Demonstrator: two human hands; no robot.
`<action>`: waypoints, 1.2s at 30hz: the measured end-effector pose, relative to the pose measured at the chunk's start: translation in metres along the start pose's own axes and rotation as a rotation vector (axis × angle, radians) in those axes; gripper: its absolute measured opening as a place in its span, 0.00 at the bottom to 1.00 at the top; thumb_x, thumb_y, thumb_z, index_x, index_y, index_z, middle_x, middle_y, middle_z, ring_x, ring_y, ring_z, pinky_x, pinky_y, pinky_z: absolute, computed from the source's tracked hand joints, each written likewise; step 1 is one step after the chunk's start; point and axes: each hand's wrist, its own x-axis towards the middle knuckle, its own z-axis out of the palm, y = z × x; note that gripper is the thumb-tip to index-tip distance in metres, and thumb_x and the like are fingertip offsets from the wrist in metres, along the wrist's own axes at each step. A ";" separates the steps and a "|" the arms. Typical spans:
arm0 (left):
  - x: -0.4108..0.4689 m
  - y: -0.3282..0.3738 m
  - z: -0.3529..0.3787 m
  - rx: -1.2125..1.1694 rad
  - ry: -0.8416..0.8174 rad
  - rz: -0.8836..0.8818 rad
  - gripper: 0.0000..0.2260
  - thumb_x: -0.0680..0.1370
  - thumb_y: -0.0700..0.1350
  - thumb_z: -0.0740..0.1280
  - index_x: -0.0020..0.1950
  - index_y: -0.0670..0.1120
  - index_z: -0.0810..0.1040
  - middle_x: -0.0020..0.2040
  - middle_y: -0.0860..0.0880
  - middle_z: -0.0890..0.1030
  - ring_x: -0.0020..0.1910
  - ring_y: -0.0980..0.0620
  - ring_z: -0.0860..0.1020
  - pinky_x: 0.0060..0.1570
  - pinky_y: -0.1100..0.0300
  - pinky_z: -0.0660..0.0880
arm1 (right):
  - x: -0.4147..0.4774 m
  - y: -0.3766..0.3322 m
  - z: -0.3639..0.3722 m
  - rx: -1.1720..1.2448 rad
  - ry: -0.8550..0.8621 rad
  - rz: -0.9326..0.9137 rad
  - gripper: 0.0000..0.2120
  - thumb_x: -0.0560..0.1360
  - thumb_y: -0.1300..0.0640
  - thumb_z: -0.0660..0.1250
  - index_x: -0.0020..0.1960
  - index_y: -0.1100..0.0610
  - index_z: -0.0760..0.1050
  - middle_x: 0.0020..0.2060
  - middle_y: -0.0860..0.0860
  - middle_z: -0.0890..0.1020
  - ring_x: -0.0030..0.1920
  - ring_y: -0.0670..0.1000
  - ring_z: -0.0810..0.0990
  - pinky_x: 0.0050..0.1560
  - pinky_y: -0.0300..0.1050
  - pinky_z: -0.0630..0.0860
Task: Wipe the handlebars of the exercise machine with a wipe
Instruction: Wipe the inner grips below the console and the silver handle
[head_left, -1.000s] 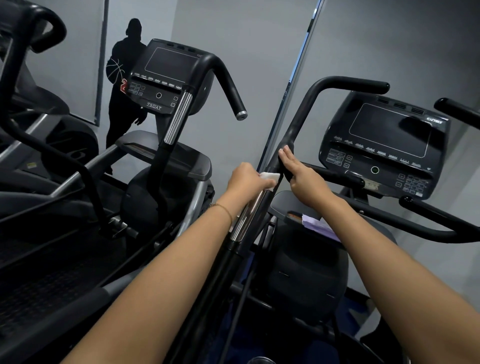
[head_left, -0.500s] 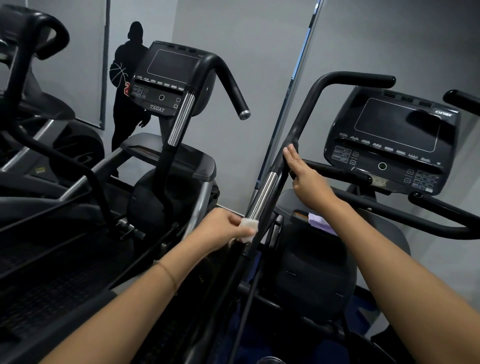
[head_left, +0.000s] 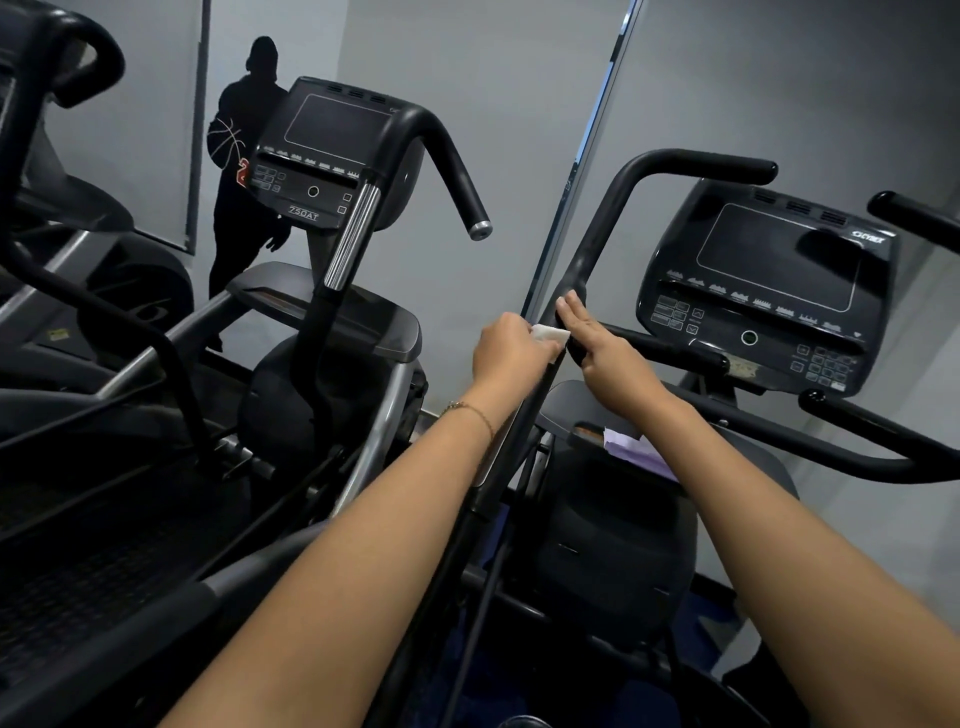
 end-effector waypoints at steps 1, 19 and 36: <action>0.004 -0.001 -0.001 -0.039 -0.018 -0.007 0.13 0.74 0.48 0.70 0.54 0.41 0.81 0.48 0.44 0.82 0.42 0.49 0.77 0.37 0.63 0.69 | 0.001 0.000 -0.002 0.012 -0.002 -0.003 0.37 0.73 0.74 0.53 0.74 0.43 0.54 0.73 0.35 0.51 0.69 0.47 0.66 0.60 0.45 0.70; 0.039 -0.032 -0.021 -0.604 -0.540 -0.315 0.10 0.73 0.47 0.71 0.49 0.42 0.78 0.37 0.51 0.81 0.37 0.58 0.78 0.38 0.67 0.76 | 0.005 0.006 -0.004 0.165 -0.046 -0.012 0.38 0.72 0.75 0.50 0.74 0.44 0.56 0.72 0.33 0.52 0.73 0.43 0.57 0.64 0.32 0.58; -0.011 -0.057 -0.033 -0.006 -0.388 -0.103 0.13 0.70 0.53 0.73 0.44 0.43 0.84 0.36 0.48 0.81 0.38 0.51 0.77 0.48 0.56 0.76 | 0.005 0.015 0.002 0.135 -0.029 -0.054 0.42 0.69 0.77 0.49 0.74 0.42 0.54 0.73 0.35 0.51 0.70 0.36 0.53 0.65 0.29 0.53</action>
